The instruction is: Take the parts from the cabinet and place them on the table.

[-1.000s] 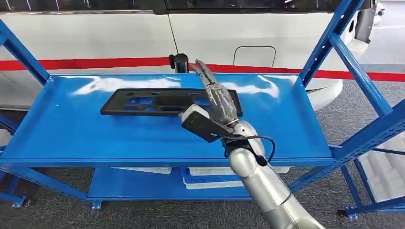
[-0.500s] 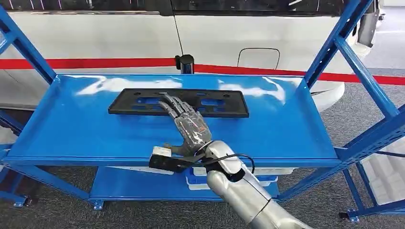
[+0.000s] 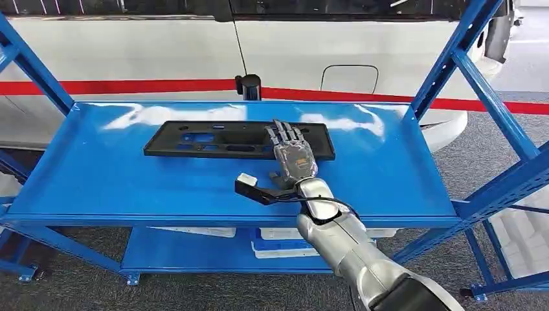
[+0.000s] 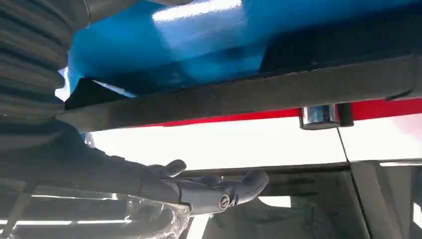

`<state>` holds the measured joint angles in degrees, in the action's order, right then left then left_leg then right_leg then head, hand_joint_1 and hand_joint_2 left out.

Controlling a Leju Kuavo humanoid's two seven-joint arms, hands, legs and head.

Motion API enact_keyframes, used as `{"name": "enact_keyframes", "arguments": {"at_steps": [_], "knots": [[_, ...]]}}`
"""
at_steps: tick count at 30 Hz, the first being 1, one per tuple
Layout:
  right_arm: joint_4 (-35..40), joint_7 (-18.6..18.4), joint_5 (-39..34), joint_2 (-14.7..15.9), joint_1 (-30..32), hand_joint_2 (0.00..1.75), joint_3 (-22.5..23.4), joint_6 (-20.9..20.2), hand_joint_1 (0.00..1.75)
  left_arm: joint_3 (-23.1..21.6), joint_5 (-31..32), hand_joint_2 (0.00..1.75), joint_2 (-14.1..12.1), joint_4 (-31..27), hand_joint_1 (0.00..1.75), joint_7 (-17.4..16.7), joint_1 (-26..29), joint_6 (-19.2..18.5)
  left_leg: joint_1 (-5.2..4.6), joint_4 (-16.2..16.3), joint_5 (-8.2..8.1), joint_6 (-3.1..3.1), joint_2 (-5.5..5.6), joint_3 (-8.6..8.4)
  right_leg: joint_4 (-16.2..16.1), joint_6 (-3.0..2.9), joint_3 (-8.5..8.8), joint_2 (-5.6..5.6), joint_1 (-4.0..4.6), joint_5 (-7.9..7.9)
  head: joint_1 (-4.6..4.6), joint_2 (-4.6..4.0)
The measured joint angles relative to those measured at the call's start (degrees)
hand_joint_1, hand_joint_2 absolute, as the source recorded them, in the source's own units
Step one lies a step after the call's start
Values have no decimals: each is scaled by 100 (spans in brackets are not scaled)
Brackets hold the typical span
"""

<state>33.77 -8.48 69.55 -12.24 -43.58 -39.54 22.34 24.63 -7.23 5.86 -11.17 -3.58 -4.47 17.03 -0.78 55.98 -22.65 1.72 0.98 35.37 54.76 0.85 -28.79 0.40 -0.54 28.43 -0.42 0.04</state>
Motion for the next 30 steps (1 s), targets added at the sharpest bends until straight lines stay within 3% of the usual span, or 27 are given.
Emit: {"name": "enact_keyframes", "arguments": {"at_steps": [6, 11, 12, 13, 14, 22, 30], "knots": [[-195, -2, 9, -52, -73, 175, 116, 2, 0, 31, 0, 0, 2, 2, 0, 0, 0, 0, 3, -2, -13, -13, 4, -24, -1, 13, -6, 0, 1, 17, 0, 0], [-247, -362, 471, -63, -77, 175, 194, 20, 0, 46, 9, 0, 7, 2, 0, 4, 0, 0, 3, -2, -12, -12, 4, -37, -1, 14, 5, 0, 0, 16, 0, 0], [-254, -433, 598, -59, -77, 175, 271, 20, 49, 52, 11, 0, 7, 2, 0, 4, 0, 2, 3, -1, -12, -12, 5, -39, -1, 14, 7, 0, 0, 16, 0, 0], [-258, -492, 689, -46, -78, 175, 337, 33, 133, 57, 11, 0, 7, 2, 0, 4, 0, 2, 3, -1, -12, -12, 5, -39, -1, 14, 8, 0, 0, 16, 0, 0], [-265, -525, 757, -33, -78, 175, 396, 55, 169, 61, 11, 0, 7, 2, 0, 4, 0, 2, 2, -1, -12, -12, 5, -40, -1, 14, 8, -1, 0, 16, 0, 0], [-280, -531, 981, 118, 100, 175, 1089, 260, 175, 118, 125, 0, 4, 0, 0, 134, 3, -18, -1, 1, -12, -12, 5, -39, -1, 17, 8, 0, -1, 13, 0, 0], [430, -160, 1119, 230, 489, 175, 1702, 317, 175, 116, 317, 0, 0, 0, 0, 891, 2, -11, 1, 0, -15, -9, 7, -39, -1, 16, 9, -1, 0, 15, 0, 0]]}}
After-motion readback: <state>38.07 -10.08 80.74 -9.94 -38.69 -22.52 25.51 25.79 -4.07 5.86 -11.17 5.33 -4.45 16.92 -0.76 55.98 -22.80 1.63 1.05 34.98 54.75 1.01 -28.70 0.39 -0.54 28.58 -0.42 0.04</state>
